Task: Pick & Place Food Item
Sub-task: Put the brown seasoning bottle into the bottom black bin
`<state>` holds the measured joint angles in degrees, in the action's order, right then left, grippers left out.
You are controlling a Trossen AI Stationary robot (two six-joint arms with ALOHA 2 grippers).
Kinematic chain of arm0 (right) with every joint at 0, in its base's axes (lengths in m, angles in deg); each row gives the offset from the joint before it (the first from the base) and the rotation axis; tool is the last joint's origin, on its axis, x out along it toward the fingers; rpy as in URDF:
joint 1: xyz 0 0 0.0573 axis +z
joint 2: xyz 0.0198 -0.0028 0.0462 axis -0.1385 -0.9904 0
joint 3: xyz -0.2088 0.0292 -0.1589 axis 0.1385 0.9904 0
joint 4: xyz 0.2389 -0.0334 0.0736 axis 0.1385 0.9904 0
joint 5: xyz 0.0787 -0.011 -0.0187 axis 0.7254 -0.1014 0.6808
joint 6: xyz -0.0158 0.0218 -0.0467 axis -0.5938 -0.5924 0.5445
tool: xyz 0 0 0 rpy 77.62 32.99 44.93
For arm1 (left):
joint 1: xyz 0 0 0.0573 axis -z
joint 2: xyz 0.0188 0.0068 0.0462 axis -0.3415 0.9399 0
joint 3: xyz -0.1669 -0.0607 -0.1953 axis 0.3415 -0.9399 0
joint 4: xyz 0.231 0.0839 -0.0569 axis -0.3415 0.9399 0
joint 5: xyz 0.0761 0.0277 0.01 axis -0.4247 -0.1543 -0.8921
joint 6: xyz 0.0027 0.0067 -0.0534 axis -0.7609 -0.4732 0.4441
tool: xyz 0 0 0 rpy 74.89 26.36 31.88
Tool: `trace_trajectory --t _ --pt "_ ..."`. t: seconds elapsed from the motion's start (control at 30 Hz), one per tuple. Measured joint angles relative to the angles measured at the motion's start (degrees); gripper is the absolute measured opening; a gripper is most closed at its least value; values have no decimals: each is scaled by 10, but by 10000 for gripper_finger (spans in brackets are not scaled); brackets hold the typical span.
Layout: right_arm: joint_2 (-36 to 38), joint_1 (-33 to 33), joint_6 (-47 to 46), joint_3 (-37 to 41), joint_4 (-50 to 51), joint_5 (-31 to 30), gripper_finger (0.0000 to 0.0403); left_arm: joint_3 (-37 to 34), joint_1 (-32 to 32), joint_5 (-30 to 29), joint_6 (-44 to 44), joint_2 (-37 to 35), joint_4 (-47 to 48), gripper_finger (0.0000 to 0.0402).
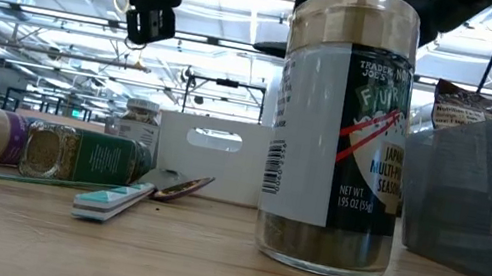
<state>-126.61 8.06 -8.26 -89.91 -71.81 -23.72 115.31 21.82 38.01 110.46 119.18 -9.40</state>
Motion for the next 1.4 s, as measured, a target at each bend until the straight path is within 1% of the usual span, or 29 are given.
trace_trajectory --t 0.07,0.2,0.4,0.5,0.6,0.67,0.73,0.83,1.03,1.2,1.3,1.4 --pt "-4 0 5 0 3 1 349 0 0 4 0 0 -2 159" --pt "-4 1 57 0 -16 11 376 0 0 12 1 0 -3 159" --pt "-4 36 158 -4 -11 -20 379 0 0 12 3 0 -3 159" --pt "-4 65 247 -17 47 -59 379 0 0 12 3 0 -3 159" --pt "-4 92 346 -36 137 -135 379 0 0 12 4 0 1 159" --pt "-4 105 373 -43 186 -188 379 0 0 12 5 0 3 159" --pt "-5 113 363 -43 221 -233 378 0 0 12 9 0 3 159" --pt "-18 117 336 -43 254 -273 378 0 -2 12 14 0 3 159" --pt "-49 121 261 -43 287 -272 378 0 -14 11 20 0 6 159" --pt "-59 120 213 -43 317 -275 378 0 -19 11 25 0 6 159" --pt "-60 120 206 -43 334 -275 378 0 -19 11 17 0 6 159" --pt "-65 120 207 -44 325 -275 378 0 -19 9 16 0 7 159"
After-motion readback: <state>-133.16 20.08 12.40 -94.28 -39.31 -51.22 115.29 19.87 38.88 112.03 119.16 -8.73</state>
